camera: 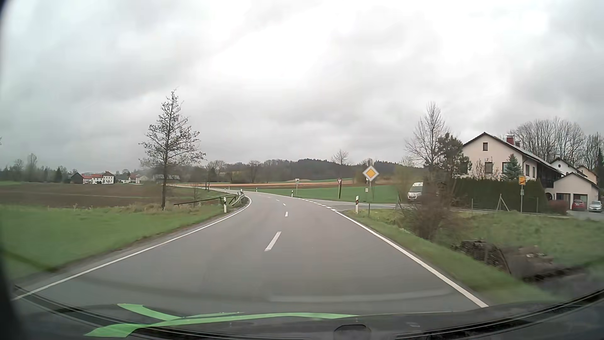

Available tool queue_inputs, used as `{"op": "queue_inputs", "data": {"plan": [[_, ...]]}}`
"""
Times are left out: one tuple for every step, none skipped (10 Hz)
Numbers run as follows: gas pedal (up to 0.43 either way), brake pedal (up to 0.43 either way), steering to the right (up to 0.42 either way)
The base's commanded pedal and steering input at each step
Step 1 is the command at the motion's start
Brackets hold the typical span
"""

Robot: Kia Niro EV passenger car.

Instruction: Follow the waypoints while adhering to traffic rules and regulations

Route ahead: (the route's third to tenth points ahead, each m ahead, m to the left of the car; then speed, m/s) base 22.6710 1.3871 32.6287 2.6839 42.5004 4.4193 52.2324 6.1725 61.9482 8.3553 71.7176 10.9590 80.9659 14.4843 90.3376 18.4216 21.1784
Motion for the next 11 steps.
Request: {"op": "queue_inputs", "data": {"plan": [[0.118,0.0,-0.021],[0.118,0.0,-0.021],[0.118,0.0,-0.021],[0.118,0.0,-0.023],[0.118,0.0,-0.024],[0.118,0.0,-0.027],[0.118,0.0,-0.029],[0.118,0.0,-0.03],[0.118,0.0,-0.031],[0.118,0.0,-0.032],[0.118,0.0,-0.033]]}}
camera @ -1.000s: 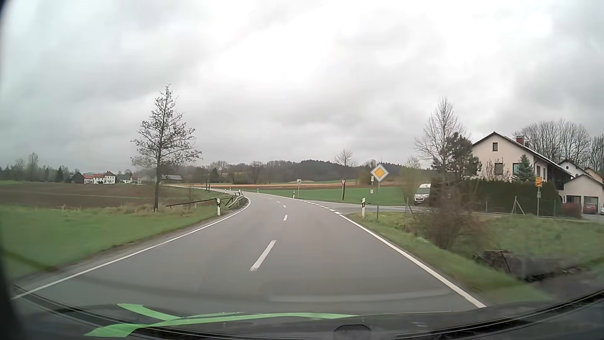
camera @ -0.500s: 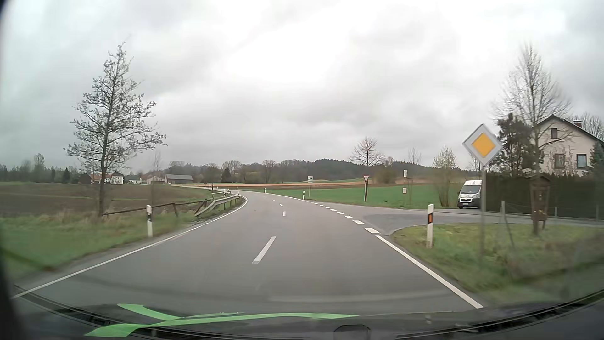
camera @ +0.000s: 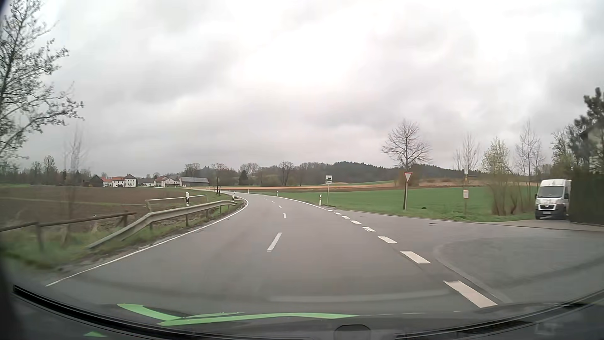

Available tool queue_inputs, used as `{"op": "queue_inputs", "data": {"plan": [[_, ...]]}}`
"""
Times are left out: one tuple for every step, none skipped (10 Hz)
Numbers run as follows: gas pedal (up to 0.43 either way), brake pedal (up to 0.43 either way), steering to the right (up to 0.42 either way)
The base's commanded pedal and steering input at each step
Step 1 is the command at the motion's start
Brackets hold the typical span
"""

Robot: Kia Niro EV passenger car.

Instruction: Follow the waypoints while adhering to traffic rules and regulations

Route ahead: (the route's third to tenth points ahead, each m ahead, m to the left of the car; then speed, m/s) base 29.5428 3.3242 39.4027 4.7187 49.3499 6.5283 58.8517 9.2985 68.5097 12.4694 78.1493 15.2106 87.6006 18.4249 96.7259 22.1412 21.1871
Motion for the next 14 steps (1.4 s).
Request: {"op": "queue_inputs", "data": {"plan": [[0.118,0.0,-0.034],[0.118,0.0,-0.033],[0.13,0.0,-0.032],[0.138,0.0,-0.03],[0.15,0.0,-0.027],[0.169,0.0,-0.026],[0.189,0.0,-0.027],[0.189,0.0,-0.027],[0.189,0.0,-0.027],[0.197,0.0,-0.027],[0.197,0.0,-0.027],[0.197,0.0,-0.027],[0.197,0.0,-0.027],[0.197,0.0,-0.026]]}}
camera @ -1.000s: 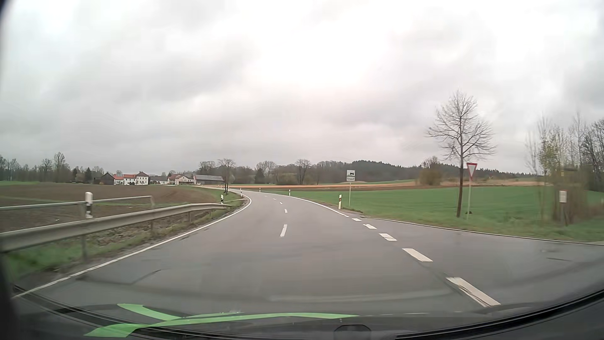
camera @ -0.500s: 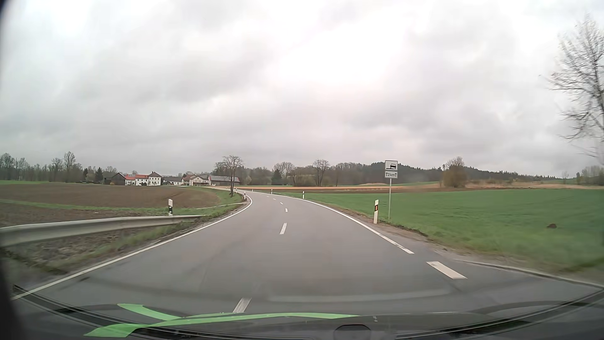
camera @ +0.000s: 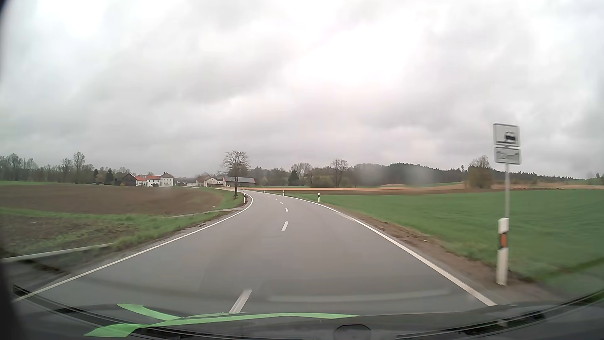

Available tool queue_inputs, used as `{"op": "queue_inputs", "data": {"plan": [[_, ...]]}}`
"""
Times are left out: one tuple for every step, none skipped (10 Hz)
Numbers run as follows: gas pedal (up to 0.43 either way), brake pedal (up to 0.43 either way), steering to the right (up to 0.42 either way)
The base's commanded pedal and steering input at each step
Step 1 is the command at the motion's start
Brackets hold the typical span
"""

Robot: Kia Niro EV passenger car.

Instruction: Follow the waypoints while adhering to traffic rules and regulations

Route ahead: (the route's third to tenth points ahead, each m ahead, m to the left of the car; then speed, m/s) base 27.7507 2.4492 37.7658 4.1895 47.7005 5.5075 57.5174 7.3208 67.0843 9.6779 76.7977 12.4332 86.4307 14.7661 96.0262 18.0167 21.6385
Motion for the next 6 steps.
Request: {"op": "queue_inputs", "data": {"plan": [[0.197,0.0,-0.026],[0.197,0.0,-0.026],[0.197,0.0,-0.026],[0.189,0.0,-0.026],[0.189,0.0,-0.027],[0.189,0.0,-0.027]]}}
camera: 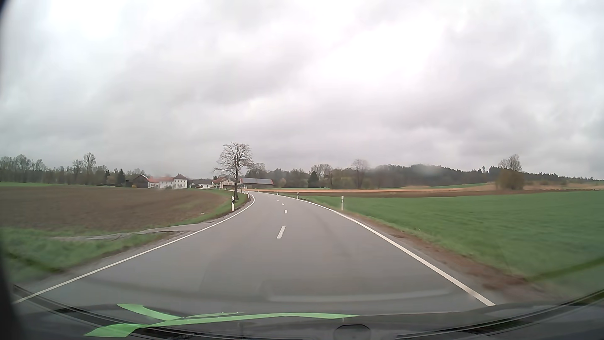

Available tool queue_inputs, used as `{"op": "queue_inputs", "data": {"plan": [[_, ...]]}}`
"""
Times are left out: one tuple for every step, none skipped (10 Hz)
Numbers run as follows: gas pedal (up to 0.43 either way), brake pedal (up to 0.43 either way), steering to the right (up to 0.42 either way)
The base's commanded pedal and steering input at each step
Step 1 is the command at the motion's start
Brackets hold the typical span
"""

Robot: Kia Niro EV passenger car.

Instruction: Follow the waypoints while adhering to traffic rules and regulations

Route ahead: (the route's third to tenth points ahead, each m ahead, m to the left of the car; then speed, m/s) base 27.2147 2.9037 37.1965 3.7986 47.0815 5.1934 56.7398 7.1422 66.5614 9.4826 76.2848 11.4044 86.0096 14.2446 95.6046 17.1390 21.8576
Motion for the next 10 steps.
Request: {"op": "queue_inputs", "data": {"plan": [[0.197,0.0,-0.027],[0.197,0.0,-0.027],[0.197,0.0,-0.028],[0.197,0.0,-0.027],[0.197,0.0,-0.027],[0.209,0.0,-0.026],[0.209,0.0,-0.024],[0.209,0.0,-0.023],[0.209,0.0,-0.023],[0.22,0.0,-0.023]]}}
